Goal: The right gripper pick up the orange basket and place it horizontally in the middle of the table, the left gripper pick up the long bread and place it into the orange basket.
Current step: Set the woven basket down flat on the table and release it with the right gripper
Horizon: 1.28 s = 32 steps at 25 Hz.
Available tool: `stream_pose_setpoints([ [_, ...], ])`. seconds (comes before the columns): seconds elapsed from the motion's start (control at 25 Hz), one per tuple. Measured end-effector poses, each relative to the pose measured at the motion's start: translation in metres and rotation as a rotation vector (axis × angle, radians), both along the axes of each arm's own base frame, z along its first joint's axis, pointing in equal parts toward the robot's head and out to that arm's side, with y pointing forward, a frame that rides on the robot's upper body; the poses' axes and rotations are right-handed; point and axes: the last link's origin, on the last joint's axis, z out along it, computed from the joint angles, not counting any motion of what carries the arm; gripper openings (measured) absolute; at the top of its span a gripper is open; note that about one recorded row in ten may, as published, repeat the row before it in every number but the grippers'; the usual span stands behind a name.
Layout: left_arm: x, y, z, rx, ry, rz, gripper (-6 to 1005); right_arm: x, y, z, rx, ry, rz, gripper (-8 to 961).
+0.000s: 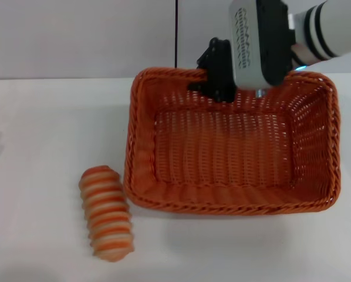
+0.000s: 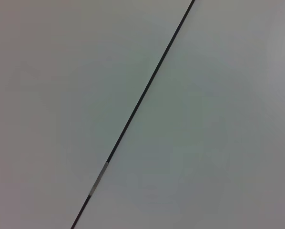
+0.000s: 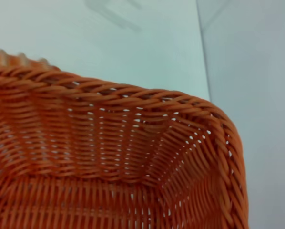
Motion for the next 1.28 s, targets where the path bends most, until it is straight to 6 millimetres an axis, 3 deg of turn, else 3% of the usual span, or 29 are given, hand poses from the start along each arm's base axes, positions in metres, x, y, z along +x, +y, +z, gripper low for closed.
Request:
stream_pose_setpoints([
  [0.32,-0.0005,0.0014,-0.0004,-0.003,0.004,0.005,814,0.0016,-0.006,-0.0111,-0.005,0.004,0.046,130],
  [0.88,-0.0001,0.0043,-0.0035,-0.016,0.006,0.009,814,0.0035,-0.0059,-0.0063,0.091,0.11,0.092,130],
  [1.28,-0.0009,0.0025,-0.0044,-0.017,0.003,0.015,814,0.0096,-0.0089,-0.0104,0.091,0.227,0.01,130],
])
